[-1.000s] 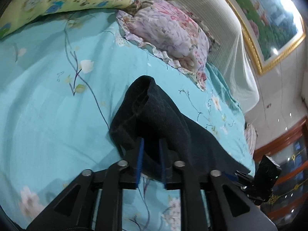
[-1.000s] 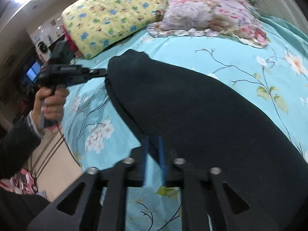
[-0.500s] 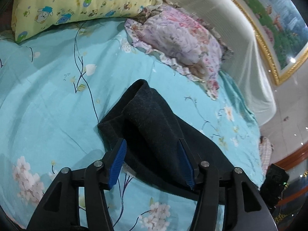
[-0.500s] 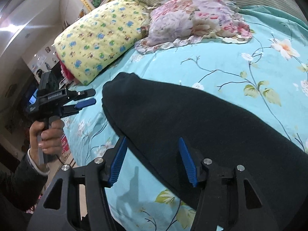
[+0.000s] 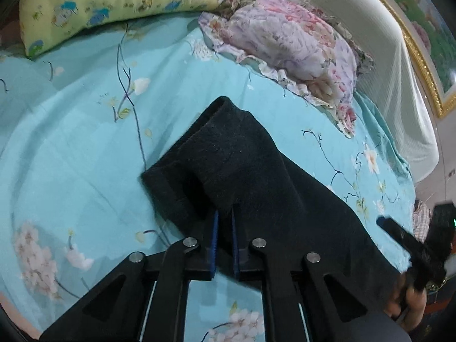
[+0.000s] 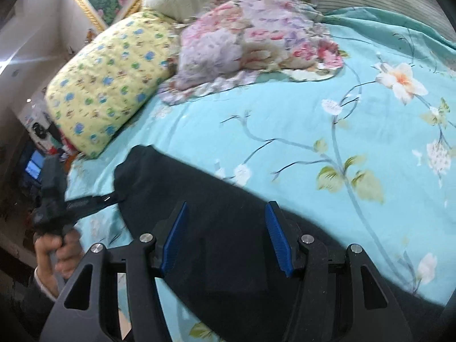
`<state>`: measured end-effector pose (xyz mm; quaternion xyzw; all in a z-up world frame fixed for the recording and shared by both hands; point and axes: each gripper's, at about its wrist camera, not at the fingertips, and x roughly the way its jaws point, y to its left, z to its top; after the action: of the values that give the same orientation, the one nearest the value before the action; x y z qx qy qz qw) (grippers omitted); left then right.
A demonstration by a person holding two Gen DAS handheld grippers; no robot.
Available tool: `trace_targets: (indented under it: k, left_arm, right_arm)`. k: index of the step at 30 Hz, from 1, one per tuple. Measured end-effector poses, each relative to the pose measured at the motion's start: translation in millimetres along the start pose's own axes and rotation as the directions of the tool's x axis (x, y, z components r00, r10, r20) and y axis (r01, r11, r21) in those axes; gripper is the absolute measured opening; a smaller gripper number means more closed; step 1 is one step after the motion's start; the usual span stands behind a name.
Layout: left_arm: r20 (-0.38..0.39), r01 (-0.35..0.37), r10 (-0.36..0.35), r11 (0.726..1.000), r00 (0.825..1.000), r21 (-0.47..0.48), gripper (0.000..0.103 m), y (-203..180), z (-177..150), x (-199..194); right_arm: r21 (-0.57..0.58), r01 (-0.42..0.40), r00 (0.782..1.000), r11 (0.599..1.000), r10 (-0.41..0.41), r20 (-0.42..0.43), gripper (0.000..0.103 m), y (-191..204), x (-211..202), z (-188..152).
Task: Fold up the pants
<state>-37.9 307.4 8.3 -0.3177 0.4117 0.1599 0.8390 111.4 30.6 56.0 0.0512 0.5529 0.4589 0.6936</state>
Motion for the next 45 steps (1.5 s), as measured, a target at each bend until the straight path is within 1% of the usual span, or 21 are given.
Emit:
trace_targets:
  k: [3,6,11,12,14,15,16,18,25,27,28,31,33,35,37,39,41,42,43,44,45]
  left_arm:
    - [0.023,-0.015,0.015,1.0,1.0,0.02,0.002,2.2,-4.8,-10.2]
    - [0.024,-0.071,0.07,0.997,0.997,0.023,0.001,12.3,-8.3,-10.1]
    - [-0.014,-0.037,0.037,0.997,0.999,-0.066,0.004,32.9,-11.1,-9.4]
    - [-0.014,-0.022,0.021,0.997,1.0,-0.08,0.005,33.3,-11.1,-11.2]
    - [-0.005,0.002,-0.002,0.997,1.0,-0.081,0.022,27.8,-9.9,-14.8]
    - [-0.003,0.003,-0.004,0.997,1.0,-0.076,0.028,24.3,-8.9,-15.5]
    - [0.001,0.002,-0.002,0.997,1.0,-0.071,0.037,19.3,-7.2,-16.3]
    - [0.009,0.012,-0.012,0.998,1.0,-0.06,0.04,10.6,-3.8,-16.0]
    - [-0.028,-0.031,0.029,0.997,0.999,-0.077,0.04,3.1,3.9,4.7]
    - [-0.029,-0.028,0.026,0.995,0.999,-0.091,0.04,5.4,5.7,7.1]
    - [-0.03,-0.028,0.025,0.995,0.999,-0.095,0.04,6.0,6.7,7.7]
    - [-0.032,-0.028,0.025,0.995,0.999,-0.099,0.04,6.8,10.9,10.5]
    - [-0.03,-0.029,0.026,0.995,0.999,-0.095,0.04,6.6,13.2,12.0]
    - [-0.03,-0.029,0.026,0.995,0.999,-0.096,0.04,7.3,13.7,12.9]
    - [-0.029,-0.028,0.026,0.995,0.999,-0.098,0.038,7.6,14.6,14.2]
    - [-0.03,-0.032,0.029,0.995,0.999,-0.097,0.037,7.4,15.1,16.9]
    - [-0.038,-0.033,0.029,0.994,0.999,-0.101,0.034,7.7,15.5,20.6]
    - [-0.043,-0.03,0.026,0.994,0.999,-0.107,0.033,8.6,15.9,22.9]
    - [-0.046,-0.028,0.023,0.993,0.999,-0.111,0.032,9.1,16.1,24.2]
    - [-0.048,-0.026,0.021,0.993,0.999,-0.113,0.032,9.7,16.2,25.1]
    - [-0.046,-0.026,0.021,0.993,0.999,-0.113,0.032,9.9,15.8,25.6]
  right_arm:
    - [0.01,0.028,0.999,1.0,-0.028,-0.017,0.057,-11.9,11.6,12.8]
    - [0.0,0.057,0.997,0.998,-0.057,-0.053,0.057,-19.1,27.2,20.2]
    - [-0.034,0.081,0.989,0.996,-0.084,-0.124,0.057,-22.4,58.5,26.9]
    - [-0.037,0.077,0.988,0.996,-0.081,-0.13,0.057,-21.7,61.6,28.1]
    - [-0.043,0.075,0.988,0.996,-0.08,-0.129,0.057,-18.4,63.0,29.9]
    - [-0.045,0.064,0.99,0.997,-0.069,-0.125,0.057,-16.6,62.8,30.9]
    - [-0.046,0.057,0.99,0.997,-0.062,-0.125,0.057,-14.9,63.0,31.5]
    - [-0.054,0.054,0.99,0.997,-0.06,-0.125,0.057,-12.2,64.1,32.4]
    - [-0.062,0.057,0.987,0.996,-0.066,-0.144,0.057,-16.5,64.9,36.3]
    - [-0.058,0.014,0.992,0.998,-0.021,-0.123,0.057,-11.0,56.8,37.9]
    - [-0.064,-0.028,0.994,0.998,0.02,-0.109,0.057,-3.4,49.6,36.8]
    - [-0.131,-0.098,0.992,0.987,0.086,-0.09,0.057,24.4,31.4,22.6]
    - [-0.205,-0.128,0.99,0.97,0.113,-0.085,0.057,48.9,20.6,0.2]
    - [-0.309,-0.114,0.992,0.944,0.093,-0.083,0.057,73.5,14.2,-30.8]
    - [-0.441,-0.022,0.998,0.897,-0.006,-0.062,0.057,94.8,13.7,-58.6]
    - [-0.535,0.05,0.996,0.844,-0.084,-0.04,0.057,109.3,16.5,-81.2]
    - [-0.604,0.108,0.989,0.79,-0.149,-0.018,0.054,116.6,22.5,-97.5]
    - [-0.63,0.147,0.981,0.762,-0.193,-0.004,0.049,118.2,27.8,-101.3]
    - [-0.655,0.177,0.971,0.735,-0.238,-0.004,0.047,117.6,35.8,-105.1]
    - [-0.663,0.18,0.967,0.727,-0.255,-0.018,0.043,114.3,41.6,-106.4]
    - [-0.654,0.18,0.966,0.735,-0.256,-0.022,0.042,110.8,43.3,-106.5]
